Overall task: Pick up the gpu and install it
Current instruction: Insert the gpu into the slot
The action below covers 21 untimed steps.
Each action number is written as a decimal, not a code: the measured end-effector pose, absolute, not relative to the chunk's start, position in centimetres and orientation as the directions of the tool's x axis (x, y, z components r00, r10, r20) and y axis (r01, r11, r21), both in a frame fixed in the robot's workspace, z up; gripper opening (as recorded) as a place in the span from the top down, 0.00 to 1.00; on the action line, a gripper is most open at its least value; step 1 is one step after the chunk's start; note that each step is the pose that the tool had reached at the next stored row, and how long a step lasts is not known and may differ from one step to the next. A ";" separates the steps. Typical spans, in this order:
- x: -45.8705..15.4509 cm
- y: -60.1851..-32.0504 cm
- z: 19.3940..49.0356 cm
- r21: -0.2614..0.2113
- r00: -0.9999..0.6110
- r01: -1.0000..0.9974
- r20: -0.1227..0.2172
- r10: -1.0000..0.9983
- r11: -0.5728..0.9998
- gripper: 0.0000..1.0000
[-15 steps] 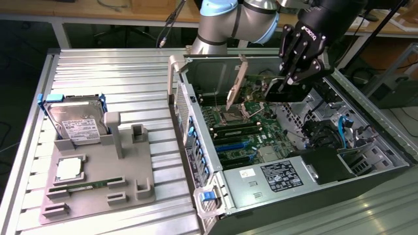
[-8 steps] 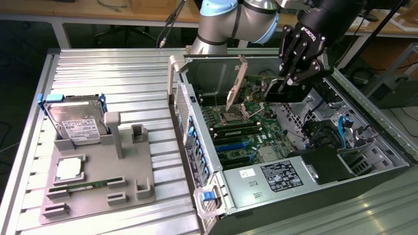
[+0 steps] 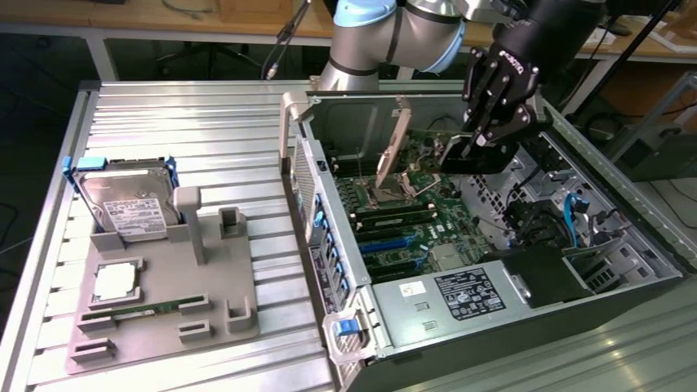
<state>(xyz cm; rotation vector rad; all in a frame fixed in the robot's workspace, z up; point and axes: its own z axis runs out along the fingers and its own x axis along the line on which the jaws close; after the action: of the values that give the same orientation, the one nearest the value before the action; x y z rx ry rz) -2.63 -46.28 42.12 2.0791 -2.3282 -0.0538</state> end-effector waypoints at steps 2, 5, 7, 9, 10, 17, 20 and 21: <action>-2.6 -46.3 41.9 0.039 -0.113 -0.993 -0.008 -0.994 0.112 0.73; -2.6 -46.3 41.7 0.039 -0.113 -0.993 -0.008 -0.994 0.112 0.73; -2.6 -46.3 41.7 0.039 -0.113 -0.993 -0.008 -0.994 0.112 0.73; -2.6 -46.3 41.6 0.039 -0.113 -0.993 -0.008 -0.994 0.112 0.73; -2.6 -46.3 41.6 0.039 -0.113 -0.993 -0.008 -0.994 0.112 0.73; -2.6 -46.3 41.5 0.039 -0.113 -0.993 -0.008 -0.994 0.112 0.73; -2.6 -46.3 41.4 0.039 -0.113 -0.993 -0.008 -0.994 0.112 0.73; -2.6 -46.3 41.4 0.039 -0.113 -0.993 -0.008 -0.994 0.112 0.73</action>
<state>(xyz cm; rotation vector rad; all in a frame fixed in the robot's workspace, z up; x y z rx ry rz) -2.63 -46.28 41.40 2.0795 -2.3278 -0.0538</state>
